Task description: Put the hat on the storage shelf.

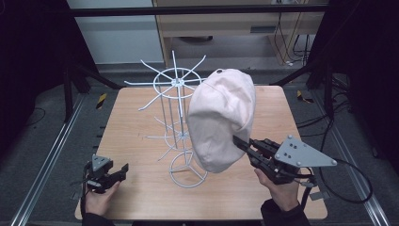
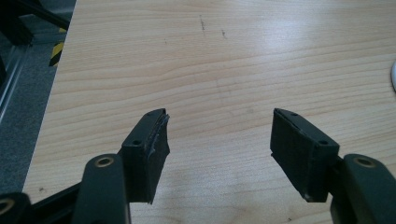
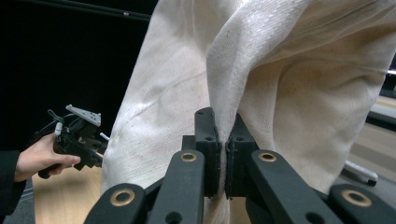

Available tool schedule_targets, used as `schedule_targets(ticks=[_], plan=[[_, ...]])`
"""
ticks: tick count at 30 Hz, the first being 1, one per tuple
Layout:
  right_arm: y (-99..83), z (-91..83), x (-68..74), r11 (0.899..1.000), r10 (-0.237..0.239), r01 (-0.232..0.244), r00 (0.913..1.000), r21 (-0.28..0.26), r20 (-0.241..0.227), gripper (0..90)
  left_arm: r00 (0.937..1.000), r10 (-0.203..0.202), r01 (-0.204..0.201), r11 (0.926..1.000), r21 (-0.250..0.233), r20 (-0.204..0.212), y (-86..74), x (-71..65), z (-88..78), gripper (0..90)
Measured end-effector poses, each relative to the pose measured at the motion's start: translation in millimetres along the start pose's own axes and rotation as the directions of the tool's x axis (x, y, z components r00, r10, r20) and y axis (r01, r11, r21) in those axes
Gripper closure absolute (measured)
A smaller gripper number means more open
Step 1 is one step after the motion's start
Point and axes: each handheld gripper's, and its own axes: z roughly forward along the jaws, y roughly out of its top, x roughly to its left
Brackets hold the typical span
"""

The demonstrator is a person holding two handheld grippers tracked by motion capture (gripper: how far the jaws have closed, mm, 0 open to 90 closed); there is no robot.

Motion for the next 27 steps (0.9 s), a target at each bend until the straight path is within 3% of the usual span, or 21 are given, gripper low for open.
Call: schedule_targets(ticks=[7,16,27], plan=[[-6.7,10.9,2.1,0.999,0.018,-0.018,0.9998,0.049,0.006,82.8,1.0000,-0.002,0.002,1.0000,-0.001,0.001,0.0,0.3,-0.4,36.8],[-11.0,11.1,0.8,0.998,0.021,-0.024,0.9991,0.065,0.036,74.7,1.0000,0.000,0.000,1.0000,0.000,0.001,0.1,0.1,-0.2,36.7],[-16.5,9.8,-3.1,0.996,0.036,-0.044,0.9933,0.072,0.110,51.9,1.0000,-0.003,0.003,1.0000,-0.001,0.002,0.0,0.5,-0.4,36.2]])
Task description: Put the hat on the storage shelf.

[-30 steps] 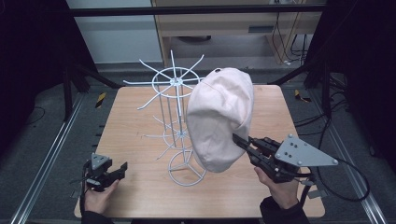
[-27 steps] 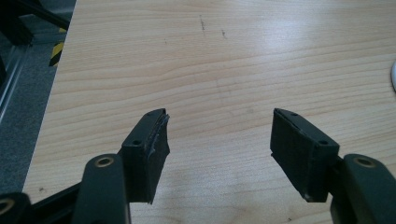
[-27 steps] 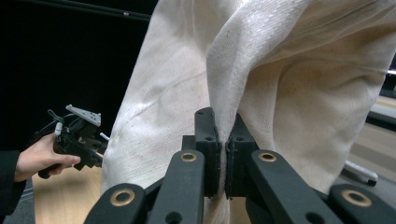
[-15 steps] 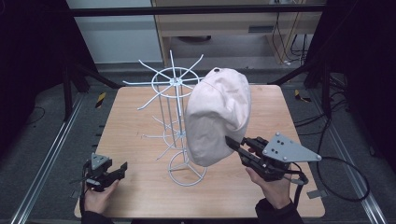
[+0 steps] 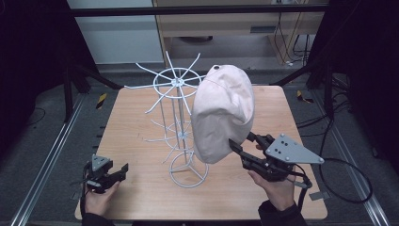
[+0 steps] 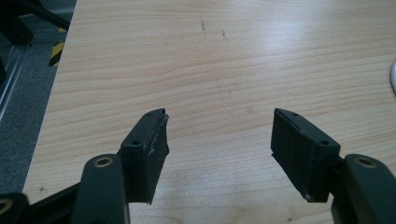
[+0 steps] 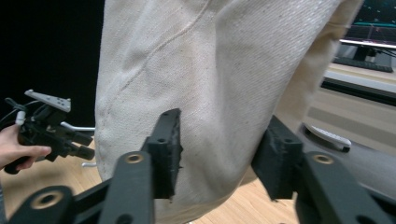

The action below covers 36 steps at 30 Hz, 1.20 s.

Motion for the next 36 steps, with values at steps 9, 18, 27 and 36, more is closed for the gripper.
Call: schedule_targets(ticks=[9,18,27,36], plan=[[-6.9,-5.6,-6.8,1.000,0.028,-0.028,0.9993,0.008,0.026,42.5,1.0000,-0.004,0.004,1.0000,-0.003,0.000,0.0,-0.1,0.1,36.2],[-22.7,-18.0,-20.3,0.997,0.068,-0.071,0.9942,0.034,0.082,35.0,1.0000,-0.002,0.002,1.0000,-0.002,0.003,0.1,0.1,-0.6,36.1],[-56.7,-16.9,-45.7,0.985,0.113,-0.133,0.9789,0.111,0.170,28.0,1.0000,-0.003,0.003,1.0000,-0.004,0.004,0.2,0.3,-0.9,35.5],[-103.6,-1.1,-74.3,0.954,0.139,-0.198,0.9567,0.225,0.256,18.1,1.0000,-0.003,0.003,1.0000,-0.005,0.004,-0.4,0.4,-0.8,33.8]])
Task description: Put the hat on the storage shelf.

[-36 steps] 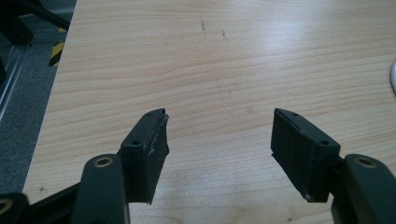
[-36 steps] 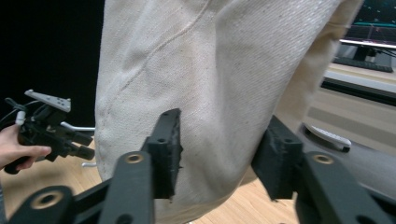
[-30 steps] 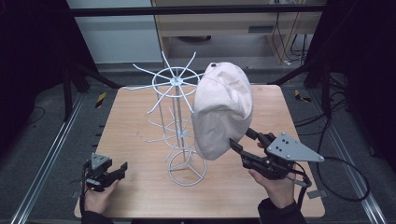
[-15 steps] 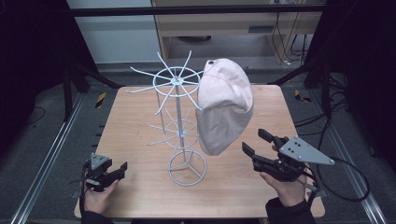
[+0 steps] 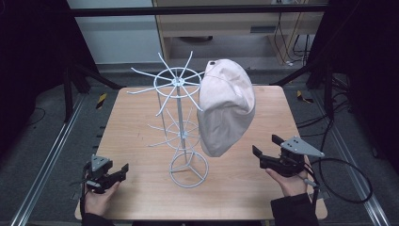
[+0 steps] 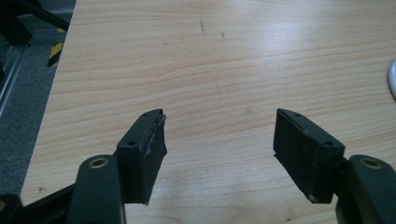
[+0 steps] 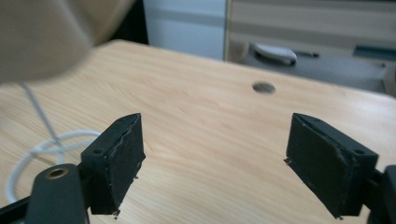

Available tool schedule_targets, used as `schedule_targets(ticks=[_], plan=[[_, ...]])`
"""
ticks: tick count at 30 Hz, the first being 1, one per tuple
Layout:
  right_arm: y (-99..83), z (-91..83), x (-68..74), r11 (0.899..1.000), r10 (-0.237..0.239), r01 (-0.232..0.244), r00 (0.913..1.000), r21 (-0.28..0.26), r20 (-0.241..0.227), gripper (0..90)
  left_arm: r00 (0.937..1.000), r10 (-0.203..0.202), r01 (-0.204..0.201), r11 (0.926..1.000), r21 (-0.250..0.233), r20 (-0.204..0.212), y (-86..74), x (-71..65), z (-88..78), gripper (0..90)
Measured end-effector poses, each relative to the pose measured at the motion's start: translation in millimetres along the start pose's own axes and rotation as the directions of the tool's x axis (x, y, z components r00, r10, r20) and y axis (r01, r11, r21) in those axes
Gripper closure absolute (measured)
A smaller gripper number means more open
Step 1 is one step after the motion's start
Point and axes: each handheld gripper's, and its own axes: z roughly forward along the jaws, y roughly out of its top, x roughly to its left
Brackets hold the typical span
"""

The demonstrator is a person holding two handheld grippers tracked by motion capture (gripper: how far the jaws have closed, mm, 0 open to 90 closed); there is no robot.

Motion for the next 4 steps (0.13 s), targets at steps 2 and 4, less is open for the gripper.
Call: schedule_targets(ticks=[2,4], plan=[[-7.7,6.1,-4.9,0.999,0.001,-0.001,0.9999,0.032,0.016,17.3,1.0000,0.000,0.000,1.0000,-0.001,0.000,-0.1,0.1,0.0,33.4],[-15.2,11.2,-9.2,0.998,0.006,-0.008,0.9994,0.060,0.033,16.9,1.0000,-0.001,0.001,1.0000,-0.001,0.000,-0.2,0.3,0.1,33.1]])
